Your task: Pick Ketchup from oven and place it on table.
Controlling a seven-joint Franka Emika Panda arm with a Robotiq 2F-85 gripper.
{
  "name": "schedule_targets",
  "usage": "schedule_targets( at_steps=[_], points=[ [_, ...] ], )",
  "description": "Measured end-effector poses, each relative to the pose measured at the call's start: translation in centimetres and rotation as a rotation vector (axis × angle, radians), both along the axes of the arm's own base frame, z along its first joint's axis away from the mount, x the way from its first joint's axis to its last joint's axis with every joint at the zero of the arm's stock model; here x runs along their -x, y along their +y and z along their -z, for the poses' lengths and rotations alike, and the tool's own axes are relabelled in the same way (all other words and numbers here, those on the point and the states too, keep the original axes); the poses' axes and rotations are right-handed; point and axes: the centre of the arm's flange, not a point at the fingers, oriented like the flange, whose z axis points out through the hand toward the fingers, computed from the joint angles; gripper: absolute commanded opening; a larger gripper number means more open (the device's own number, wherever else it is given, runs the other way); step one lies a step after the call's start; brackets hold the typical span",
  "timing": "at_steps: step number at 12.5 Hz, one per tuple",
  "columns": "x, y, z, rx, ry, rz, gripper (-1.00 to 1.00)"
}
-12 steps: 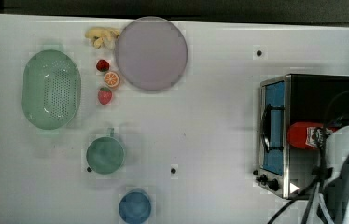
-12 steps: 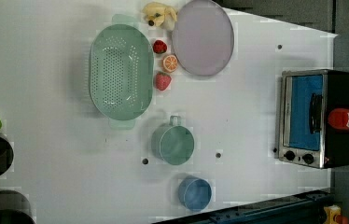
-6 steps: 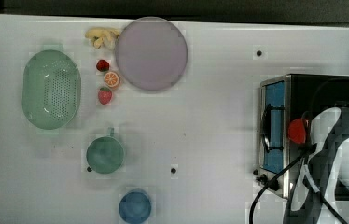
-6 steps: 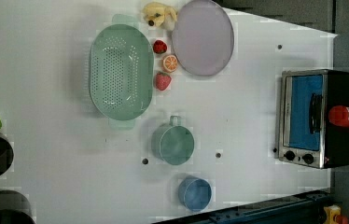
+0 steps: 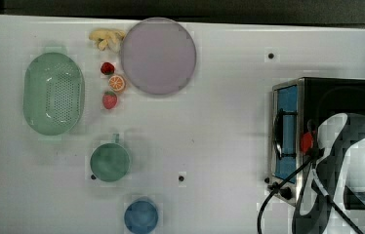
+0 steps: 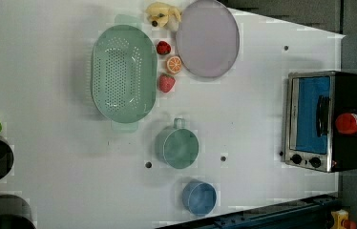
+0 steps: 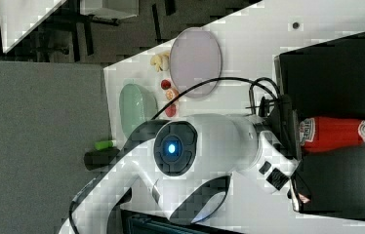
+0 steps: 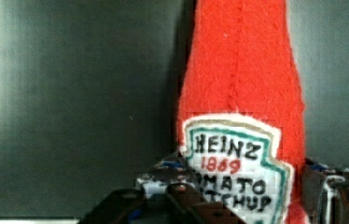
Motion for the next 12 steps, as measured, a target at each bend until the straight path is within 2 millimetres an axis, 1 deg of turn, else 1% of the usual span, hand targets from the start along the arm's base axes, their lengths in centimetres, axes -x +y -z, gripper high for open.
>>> schedule_targets(
  at_steps=[1, 2, 3, 4, 5, 6, 7, 8, 9, 10, 11, 12],
  points=[
    [-0.3, 0.3, -0.5, -0.01, 0.011, -0.008, 0.23],
    [-0.9, 1.0, -1.3, 0.008, 0.053, -0.054, 0.23],
    [-1.8, 2.3, -3.3, -0.02, 0.073, -0.084, 0.23],
    [-2.9, 3.8, -5.2, -0.009, 0.056, -0.127, 0.23],
    [-4.5, 5.9, -7.3, 0.004, 0.013, -0.172, 0.23],
    [-7.3, 10.5, -10.4, 0.015, -0.054, -0.265, 0.23],
    [-9.2, 14.7, -12.2, 0.006, -0.084, -0.346, 0.23],
    [-11.4, 22.4, -14.0, -0.013, -0.129, -0.483, 0.23],
    [-12.3, 27.0, -14.7, -0.021, -0.145, -0.562, 0.23],
    [-13.2, 34.9, -14.3, -0.046, -0.142, -0.693, 0.23],
    [-13.0, 38.8, -13.2, -0.061, -0.121, -0.757, 0.23],
    [-12.3, 43.0, -10.4, -0.073, -0.093, -0.826, 0.23]
  ],
)
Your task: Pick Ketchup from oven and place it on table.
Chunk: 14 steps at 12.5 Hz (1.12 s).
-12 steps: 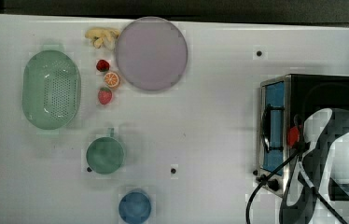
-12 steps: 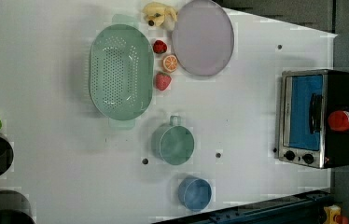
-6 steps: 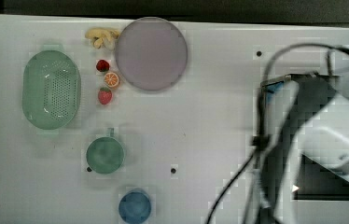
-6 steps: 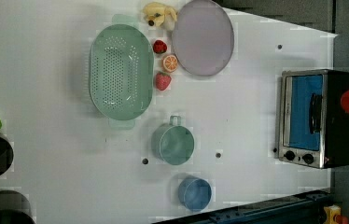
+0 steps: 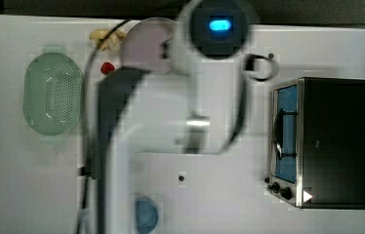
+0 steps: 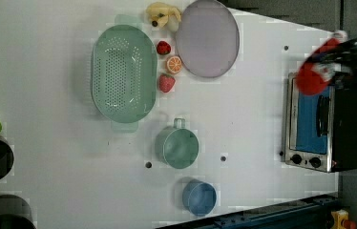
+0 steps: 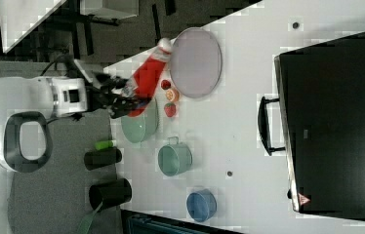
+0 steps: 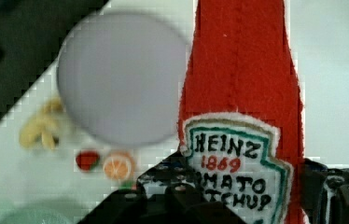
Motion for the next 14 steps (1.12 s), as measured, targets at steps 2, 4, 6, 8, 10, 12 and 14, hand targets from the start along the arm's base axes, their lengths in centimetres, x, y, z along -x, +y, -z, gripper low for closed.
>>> schedule_targets(
  at_steps=[2, 4, 6, 8, 10, 12, 14],
  points=[
    [1.5, 3.5, 5.4, 0.014, 0.075, -0.065, 0.23],
    [3.2, 2.1, 11.5, 0.033, 0.127, -0.043, 0.23],
    [5.9, -1.9, 17.2, 0.057, 0.15, 0.016, 0.23],
    [8.7, -5.5, 20.7, 0.06, 0.234, 0.079, 0.23],
    [8.4, -9.4, 23.7, 0.077, 0.2, 0.156, 0.23],
    [8.0, -11.0, 24.7, 0.075, 0.167, 0.204, 0.26],
    [7.8, -10.5, 26.0, 0.079, 0.155, 0.195, 0.69]
  ],
)
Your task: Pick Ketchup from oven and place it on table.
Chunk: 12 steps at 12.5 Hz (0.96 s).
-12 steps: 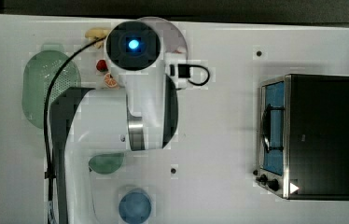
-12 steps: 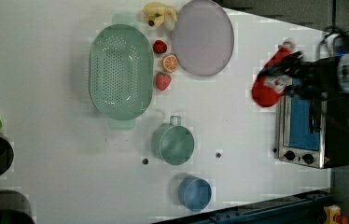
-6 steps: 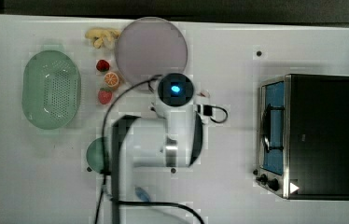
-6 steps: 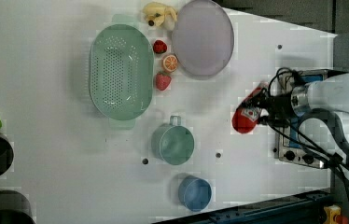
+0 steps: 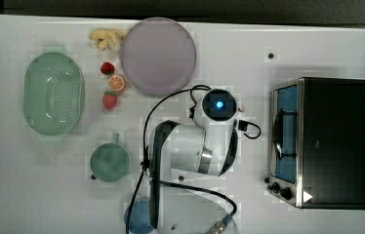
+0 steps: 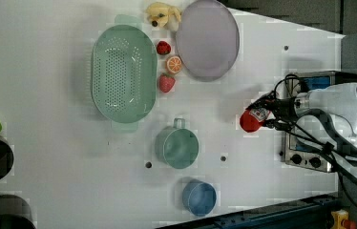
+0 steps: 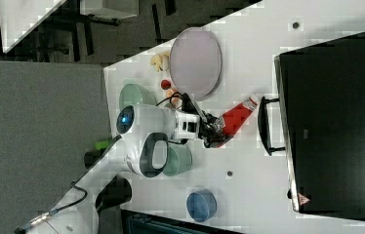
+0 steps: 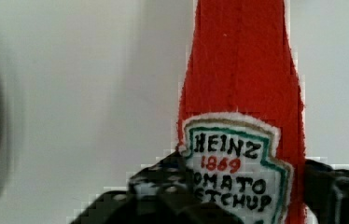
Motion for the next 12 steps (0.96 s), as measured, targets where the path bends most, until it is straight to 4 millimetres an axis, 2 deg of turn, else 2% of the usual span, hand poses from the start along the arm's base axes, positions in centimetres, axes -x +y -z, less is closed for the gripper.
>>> schedule_targets(
  at_steps=[1, 2, 4, 6, 7, 8, 9, 10, 12],
  points=[
    [-0.6, 0.5, 0.4, 0.004, -0.046, -0.003, 0.93],
    [-0.7, 0.8, 0.8, 0.009, -0.062, -0.01, 1.0],
    [-0.2, 1.3, 0.3, 0.006, -0.066, -0.018, 1.0],
    [-0.3, 1.4, -1.7, 0.01, -0.072, -0.024, 1.0],
    [-0.6, 1.6, -3.8, 0.001, -0.093, 0.008, 1.0],
    [-0.8, 1.8, -6.5, -0.005, -0.083, 0.022, 1.0],
    [-1.2, 2.0, -10.2, -0.021, -0.06, 0.036, 1.0],
    [-2.5, 2.4, -17.1, -0.059, -0.127, 0.061, 1.0],
    [-4.3, 2.2, -29.2, -0.077, -0.276, 0.049, 1.0]
  ],
)
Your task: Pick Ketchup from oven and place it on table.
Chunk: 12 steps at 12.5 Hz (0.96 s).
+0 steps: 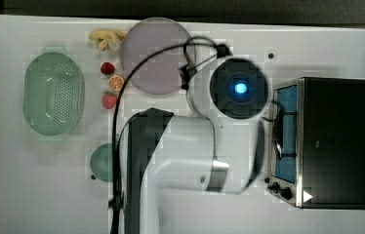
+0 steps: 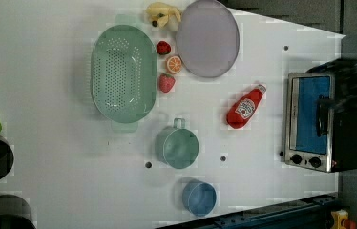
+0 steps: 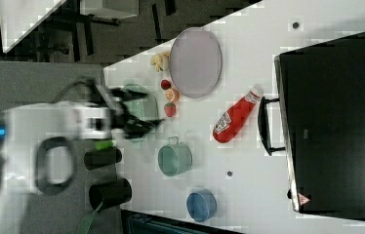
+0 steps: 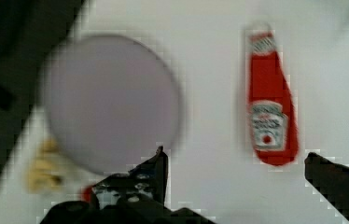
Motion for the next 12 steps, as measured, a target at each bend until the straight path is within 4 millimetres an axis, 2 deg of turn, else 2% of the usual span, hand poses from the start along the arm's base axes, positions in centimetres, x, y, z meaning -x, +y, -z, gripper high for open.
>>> schedule_targets(
  at_steps=[1, 2, 4, 5, 6, 8, 10, 12],
  points=[
    [0.1, -0.6, -5.2, 0.023, -0.03, 0.004, 1.0],
    [0.8, -0.9, -8.7, 0.051, -0.03, -0.005, 1.0],
    [2.4, -0.3, -13.6, 0.084, -0.001, -0.029, 1.0],
    [3.1, 0.1, -14.9, 0.076, 0.008, -0.024, 1.0],
    [3.9, 0.4, -15.2, 0.057, 0.054, -0.021, 1.0],
    [3.7, -0.2, -14.2, 0.048, 0.086, -0.001, 1.0],
    [2.9, -0.9, -11.5, 0.058, 0.147, 0.013, 1.0],
    [2.4, -0.5, -8.4, 0.081, 0.246, 0.004, 1.0]
  ],
)
